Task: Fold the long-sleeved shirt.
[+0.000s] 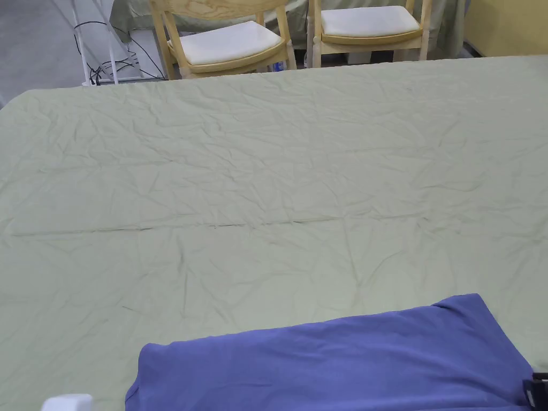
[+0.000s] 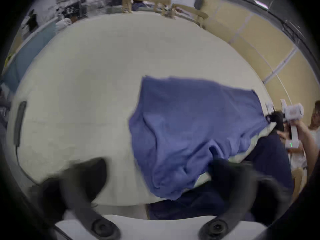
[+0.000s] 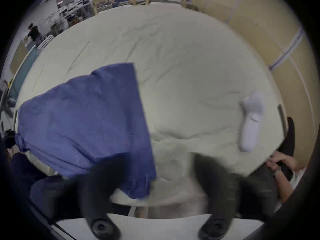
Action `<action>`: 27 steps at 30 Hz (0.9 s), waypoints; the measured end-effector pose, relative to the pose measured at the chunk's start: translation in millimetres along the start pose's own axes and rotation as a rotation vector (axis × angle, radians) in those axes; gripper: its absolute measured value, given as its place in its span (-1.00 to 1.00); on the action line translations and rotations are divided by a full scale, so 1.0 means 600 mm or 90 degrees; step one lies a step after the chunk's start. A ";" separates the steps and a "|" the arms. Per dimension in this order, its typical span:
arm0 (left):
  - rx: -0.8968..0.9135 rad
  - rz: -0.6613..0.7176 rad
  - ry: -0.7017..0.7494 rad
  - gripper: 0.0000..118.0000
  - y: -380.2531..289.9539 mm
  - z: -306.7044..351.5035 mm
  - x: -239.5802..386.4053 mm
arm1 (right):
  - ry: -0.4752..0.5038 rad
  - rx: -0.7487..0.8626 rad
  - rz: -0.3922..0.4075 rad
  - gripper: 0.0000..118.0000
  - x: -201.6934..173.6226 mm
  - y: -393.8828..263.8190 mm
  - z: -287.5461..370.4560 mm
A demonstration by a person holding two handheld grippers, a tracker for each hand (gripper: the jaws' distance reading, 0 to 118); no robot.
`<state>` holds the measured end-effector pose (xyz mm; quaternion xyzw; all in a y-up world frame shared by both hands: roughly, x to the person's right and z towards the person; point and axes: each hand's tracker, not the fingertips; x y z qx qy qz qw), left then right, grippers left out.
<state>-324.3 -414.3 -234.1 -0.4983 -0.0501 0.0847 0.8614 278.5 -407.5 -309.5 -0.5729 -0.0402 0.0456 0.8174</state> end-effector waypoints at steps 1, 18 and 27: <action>0.071 0.016 -0.028 0.88 0.005 0.033 0.001 | 0.027 0.038 -0.018 0.98 0.006 -0.004 0.026; 0.023 0.321 -0.331 0.99 -0.017 0.038 -0.095 | 0.586 0.157 -0.012 -0.95 -0.094 -0.034 0.093; -0.017 0.343 -0.311 1.00 0.024 -0.090 -0.060 | 0.681 0.119 0.036 -0.95 -0.180 -0.036 0.087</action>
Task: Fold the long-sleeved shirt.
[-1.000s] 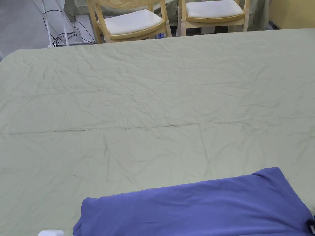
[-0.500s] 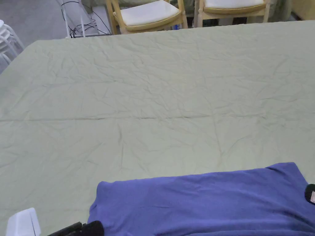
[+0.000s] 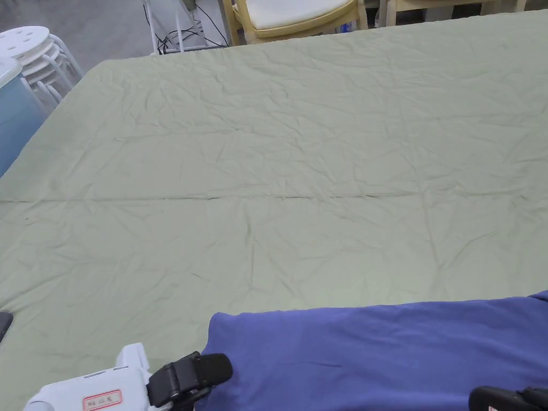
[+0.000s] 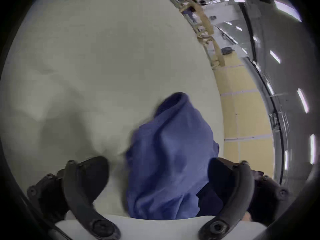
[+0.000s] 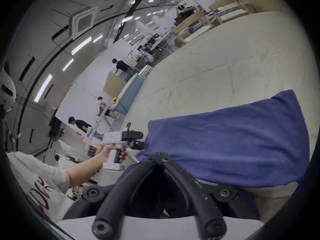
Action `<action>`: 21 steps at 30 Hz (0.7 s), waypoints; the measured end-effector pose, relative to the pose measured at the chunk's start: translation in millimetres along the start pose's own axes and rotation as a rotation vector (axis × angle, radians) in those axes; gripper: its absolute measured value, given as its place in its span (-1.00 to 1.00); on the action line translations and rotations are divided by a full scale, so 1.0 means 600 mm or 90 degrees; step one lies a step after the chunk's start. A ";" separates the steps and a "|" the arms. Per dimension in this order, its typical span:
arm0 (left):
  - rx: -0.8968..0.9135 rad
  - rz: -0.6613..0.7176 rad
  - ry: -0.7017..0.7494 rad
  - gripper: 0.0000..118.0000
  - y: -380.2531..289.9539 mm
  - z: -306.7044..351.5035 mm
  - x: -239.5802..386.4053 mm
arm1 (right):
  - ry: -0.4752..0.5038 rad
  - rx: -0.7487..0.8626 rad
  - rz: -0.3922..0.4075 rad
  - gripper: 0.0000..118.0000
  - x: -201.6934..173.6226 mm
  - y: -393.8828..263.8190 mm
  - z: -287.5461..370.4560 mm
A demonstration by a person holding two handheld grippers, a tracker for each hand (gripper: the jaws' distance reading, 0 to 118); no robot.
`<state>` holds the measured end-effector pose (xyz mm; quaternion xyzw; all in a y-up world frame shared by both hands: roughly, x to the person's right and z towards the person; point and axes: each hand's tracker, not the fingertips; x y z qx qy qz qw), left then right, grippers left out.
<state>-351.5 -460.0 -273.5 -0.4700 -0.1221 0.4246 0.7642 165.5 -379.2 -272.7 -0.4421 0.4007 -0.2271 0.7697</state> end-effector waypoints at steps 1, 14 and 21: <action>-0.002 -0.027 -0.004 1.00 0.000 -0.011 0.028 | 0.001 -0.002 -0.001 -0.95 -0.002 0.001 -0.006; -0.098 -0.041 0.009 -0.57 0.035 -0.061 0.014 | -0.020 -0.033 0.001 -0.95 -0.023 0.016 -0.045; -0.021 -0.017 -0.036 -0.60 0.114 0.074 0.004 | -0.045 -0.007 -0.012 -0.96 -0.030 0.037 -0.048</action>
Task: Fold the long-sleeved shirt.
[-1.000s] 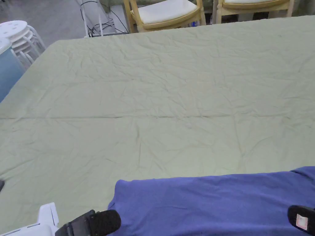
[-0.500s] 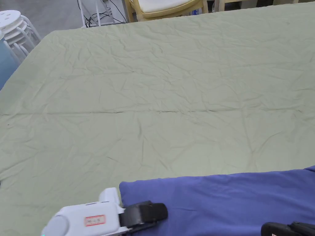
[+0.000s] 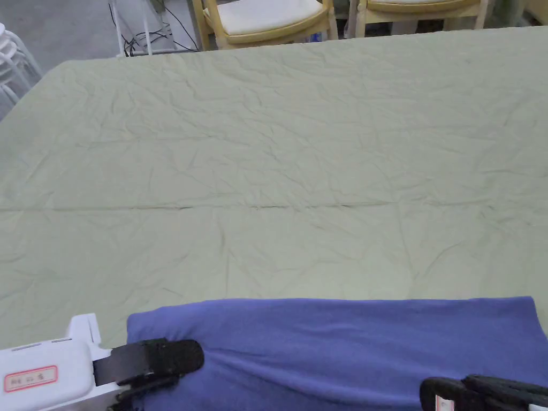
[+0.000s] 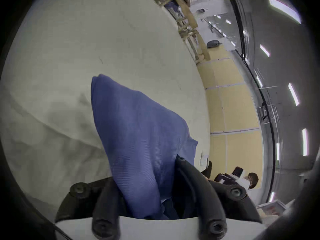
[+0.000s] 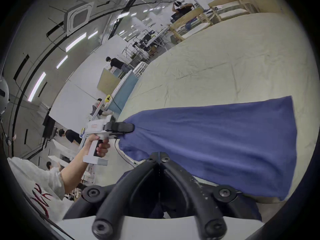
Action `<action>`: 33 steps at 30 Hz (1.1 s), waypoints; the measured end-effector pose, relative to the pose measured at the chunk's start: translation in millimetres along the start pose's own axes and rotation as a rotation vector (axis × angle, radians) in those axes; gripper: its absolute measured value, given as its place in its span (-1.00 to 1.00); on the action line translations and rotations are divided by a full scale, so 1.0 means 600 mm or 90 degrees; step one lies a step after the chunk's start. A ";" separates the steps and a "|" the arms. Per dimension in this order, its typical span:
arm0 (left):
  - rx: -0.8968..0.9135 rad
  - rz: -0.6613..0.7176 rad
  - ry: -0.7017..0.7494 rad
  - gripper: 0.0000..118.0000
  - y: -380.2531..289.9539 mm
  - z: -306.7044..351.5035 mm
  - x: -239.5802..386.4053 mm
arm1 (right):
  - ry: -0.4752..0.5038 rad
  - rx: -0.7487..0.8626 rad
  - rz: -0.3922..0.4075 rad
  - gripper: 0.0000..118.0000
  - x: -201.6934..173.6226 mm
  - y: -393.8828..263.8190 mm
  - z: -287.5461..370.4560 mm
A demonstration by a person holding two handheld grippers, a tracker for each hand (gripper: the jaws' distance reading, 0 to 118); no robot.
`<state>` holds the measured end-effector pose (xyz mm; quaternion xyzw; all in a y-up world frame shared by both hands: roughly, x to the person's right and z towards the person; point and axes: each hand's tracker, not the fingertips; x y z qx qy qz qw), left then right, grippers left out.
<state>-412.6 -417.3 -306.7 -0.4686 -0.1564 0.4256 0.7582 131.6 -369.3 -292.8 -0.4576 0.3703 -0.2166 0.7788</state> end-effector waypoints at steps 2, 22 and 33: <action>0.012 0.006 0.016 -0.60 0.015 0.047 -0.002 | -0.015 0.010 -0.006 -0.96 -0.009 0.007 -0.005; 0.124 -0.027 0.260 -0.59 -0.050 0.059 0.225 | -0.188 0.008 -0.016 -0.97 -0.055 -0.033 0.006; -0.051 -0.125 0.441 0.26 -0.127 -0.371 0.280 | -0.204 0.012 -0.046 -0.97 -0.040 -0.054 0.063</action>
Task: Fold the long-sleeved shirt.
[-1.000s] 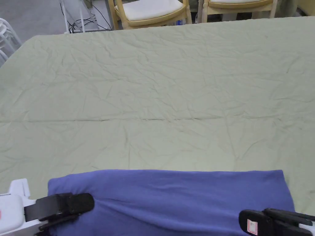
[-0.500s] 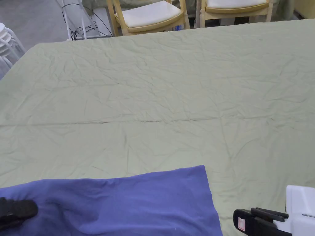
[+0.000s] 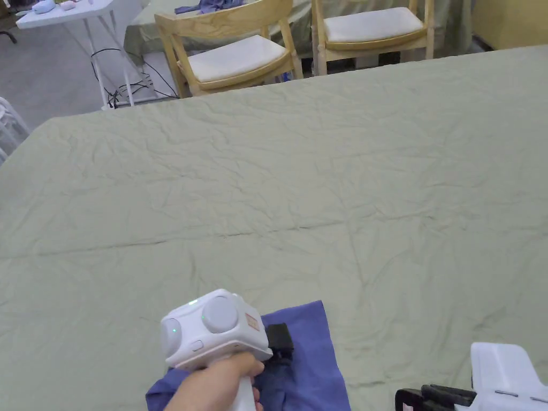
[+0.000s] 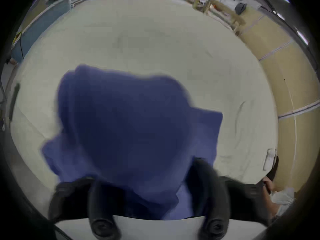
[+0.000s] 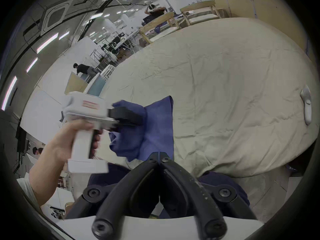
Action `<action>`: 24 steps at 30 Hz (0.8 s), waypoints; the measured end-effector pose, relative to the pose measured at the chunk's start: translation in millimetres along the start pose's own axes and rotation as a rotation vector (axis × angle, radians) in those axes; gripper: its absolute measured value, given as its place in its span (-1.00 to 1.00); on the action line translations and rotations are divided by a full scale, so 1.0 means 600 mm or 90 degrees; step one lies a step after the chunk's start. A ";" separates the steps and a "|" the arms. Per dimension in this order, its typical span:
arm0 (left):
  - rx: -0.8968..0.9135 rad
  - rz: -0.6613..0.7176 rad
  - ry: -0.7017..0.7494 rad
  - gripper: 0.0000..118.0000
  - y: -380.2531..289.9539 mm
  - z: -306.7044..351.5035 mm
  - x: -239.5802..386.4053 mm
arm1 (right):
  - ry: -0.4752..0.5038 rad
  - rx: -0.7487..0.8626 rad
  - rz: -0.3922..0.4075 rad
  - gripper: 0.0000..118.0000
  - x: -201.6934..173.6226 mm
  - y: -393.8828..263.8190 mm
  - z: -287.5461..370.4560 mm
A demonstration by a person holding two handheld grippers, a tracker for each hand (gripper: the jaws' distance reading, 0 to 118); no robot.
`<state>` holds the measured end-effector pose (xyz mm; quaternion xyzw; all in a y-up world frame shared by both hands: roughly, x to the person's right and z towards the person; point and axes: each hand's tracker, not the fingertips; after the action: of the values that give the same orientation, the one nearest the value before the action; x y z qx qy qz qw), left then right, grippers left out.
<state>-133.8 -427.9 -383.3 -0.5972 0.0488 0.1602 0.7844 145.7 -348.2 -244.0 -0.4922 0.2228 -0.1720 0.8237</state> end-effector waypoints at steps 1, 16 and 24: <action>-0.003 -0.004 -0.057 0.62 -0.009 -0.005 0.009 | 0.001 0.000 0.000 -0.97 0.002 0.000 0.004; 0.216 -0.012 -0.038 -0.92 -0.010 0.190 -0.165 | 0.055 0.018 -0.064 -0.97 0.032 0.002 -0.011; 0.040 -0.217 -0.089 -0.93 -0.114 0.003 0.001 | 0.050 0.016 -0.088 -0.97 0.032 -0.002 -0.008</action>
<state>-112.2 -442.3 -319.9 -0.5593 -0.1028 0.0649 0.8200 159.2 -362.1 -248.7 -0.4890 0.2183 -0.2506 0.8065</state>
